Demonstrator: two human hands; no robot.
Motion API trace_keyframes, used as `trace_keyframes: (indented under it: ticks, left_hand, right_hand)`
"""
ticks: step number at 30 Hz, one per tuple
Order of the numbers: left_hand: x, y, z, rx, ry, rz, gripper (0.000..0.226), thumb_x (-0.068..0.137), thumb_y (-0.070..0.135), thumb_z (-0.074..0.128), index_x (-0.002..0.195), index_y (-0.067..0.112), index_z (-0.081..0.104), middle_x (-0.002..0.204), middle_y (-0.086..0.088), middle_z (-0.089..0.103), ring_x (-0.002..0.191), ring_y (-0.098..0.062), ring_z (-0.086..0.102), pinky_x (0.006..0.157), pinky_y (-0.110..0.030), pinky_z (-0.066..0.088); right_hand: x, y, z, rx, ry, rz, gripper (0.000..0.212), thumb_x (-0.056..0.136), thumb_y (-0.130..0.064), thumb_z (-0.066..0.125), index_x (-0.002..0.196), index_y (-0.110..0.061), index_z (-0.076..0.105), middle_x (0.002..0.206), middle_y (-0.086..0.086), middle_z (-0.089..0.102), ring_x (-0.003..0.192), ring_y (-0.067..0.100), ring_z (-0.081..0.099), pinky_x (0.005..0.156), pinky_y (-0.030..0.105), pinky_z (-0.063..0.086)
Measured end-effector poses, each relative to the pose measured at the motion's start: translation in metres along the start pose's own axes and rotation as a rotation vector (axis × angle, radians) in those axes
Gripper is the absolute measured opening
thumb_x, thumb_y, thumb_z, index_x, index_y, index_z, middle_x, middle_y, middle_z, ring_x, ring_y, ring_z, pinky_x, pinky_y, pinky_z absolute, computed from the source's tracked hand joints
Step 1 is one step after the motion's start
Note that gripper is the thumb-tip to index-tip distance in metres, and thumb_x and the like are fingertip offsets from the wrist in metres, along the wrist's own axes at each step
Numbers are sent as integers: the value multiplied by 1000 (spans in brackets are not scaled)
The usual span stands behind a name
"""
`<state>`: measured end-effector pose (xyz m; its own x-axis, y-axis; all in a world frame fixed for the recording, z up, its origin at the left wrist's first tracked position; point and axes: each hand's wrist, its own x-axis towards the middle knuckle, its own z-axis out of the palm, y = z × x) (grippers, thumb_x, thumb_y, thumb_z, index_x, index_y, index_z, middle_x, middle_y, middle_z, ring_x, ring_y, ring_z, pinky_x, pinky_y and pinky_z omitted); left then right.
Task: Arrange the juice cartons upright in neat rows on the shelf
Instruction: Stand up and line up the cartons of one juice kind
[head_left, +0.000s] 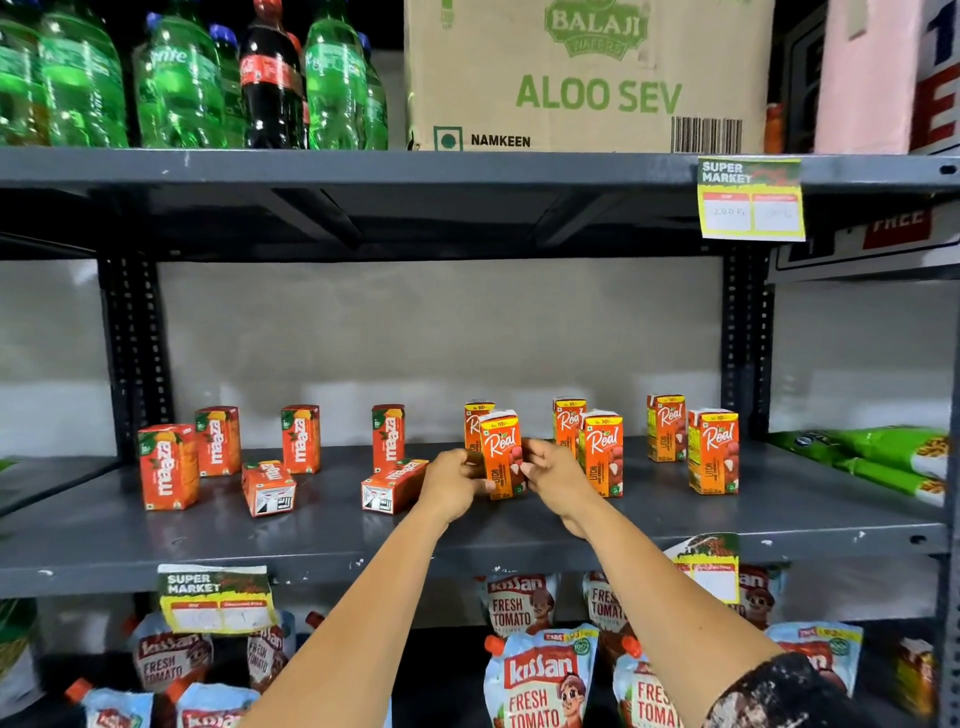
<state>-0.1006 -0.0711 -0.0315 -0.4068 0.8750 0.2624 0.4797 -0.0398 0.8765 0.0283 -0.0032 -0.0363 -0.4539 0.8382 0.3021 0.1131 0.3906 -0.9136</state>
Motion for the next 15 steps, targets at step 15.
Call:
trace_keyframes:
  ticks: [15]
  left_hand:
    - [17, 35, -44, -8, 273, 102, 26, 90, -12, 35, 79, -4, 57, 80, -15, 57, 65, -22, 51, 62, -24, 47]
  right_hand:
    - [-13, -53, 15, -280, 620, -591, 28, 93, -16, 53, 120, -13, 62, 102, 3, 68, 92, 11, 62, 82, 21, 49]
